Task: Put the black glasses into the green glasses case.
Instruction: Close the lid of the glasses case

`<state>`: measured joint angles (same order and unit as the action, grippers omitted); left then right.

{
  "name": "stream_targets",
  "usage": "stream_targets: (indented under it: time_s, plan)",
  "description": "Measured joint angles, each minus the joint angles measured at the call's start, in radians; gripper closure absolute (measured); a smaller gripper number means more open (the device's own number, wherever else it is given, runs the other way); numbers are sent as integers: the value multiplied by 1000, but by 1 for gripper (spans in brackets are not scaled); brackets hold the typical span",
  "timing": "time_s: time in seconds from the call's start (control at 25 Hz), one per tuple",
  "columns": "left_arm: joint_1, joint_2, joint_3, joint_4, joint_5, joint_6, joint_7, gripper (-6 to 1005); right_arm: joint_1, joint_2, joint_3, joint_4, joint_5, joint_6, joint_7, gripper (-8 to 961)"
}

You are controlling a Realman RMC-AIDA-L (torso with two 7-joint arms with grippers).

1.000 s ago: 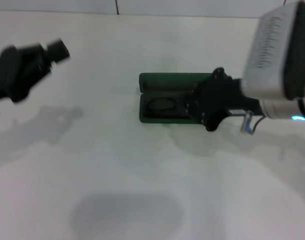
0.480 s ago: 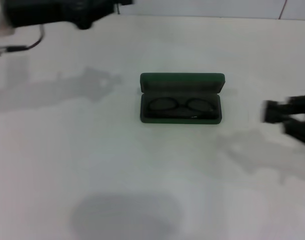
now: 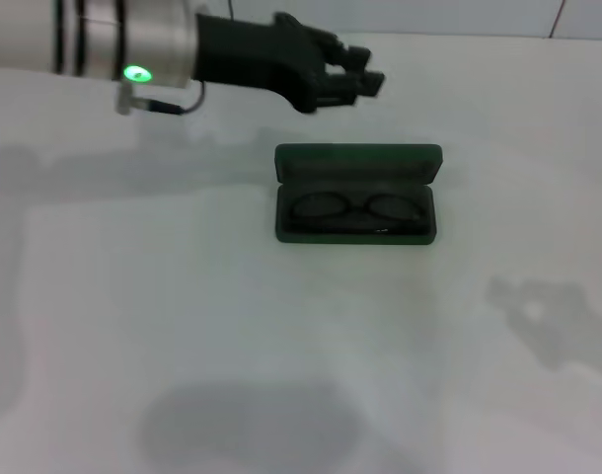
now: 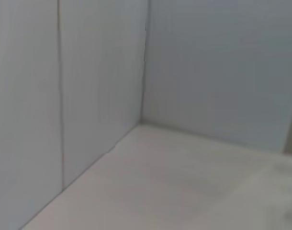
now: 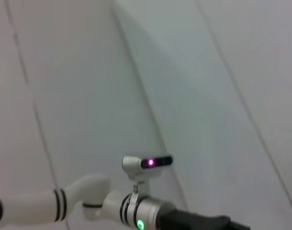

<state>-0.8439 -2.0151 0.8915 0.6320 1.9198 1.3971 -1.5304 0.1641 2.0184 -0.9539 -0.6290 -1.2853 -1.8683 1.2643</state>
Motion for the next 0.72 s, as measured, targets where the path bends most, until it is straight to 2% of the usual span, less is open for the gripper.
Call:
stream_targets:
  time_s: [0.12, 0.24, 0.44, 0.72]
  plan:
    - [-18, -42, 3, -7, 72, -84, 10, 647, 4, -1, 18, 49, 0, 2, -11, 849]
    - [-30, -67, 26, -15, 119, -140, 10, 673, 10, -1, 20, 73, -1, 7, -20, 848]
    - [-46, -70, 133, -41, 133, -214, -45, 715, 33, -2, 21, 122, -4, 20, -31, 842]
    - [-44, -72, 140, -41, 126, -222, -43, 775, 42, -3, 22, 154, -3, 21, -53, 831]
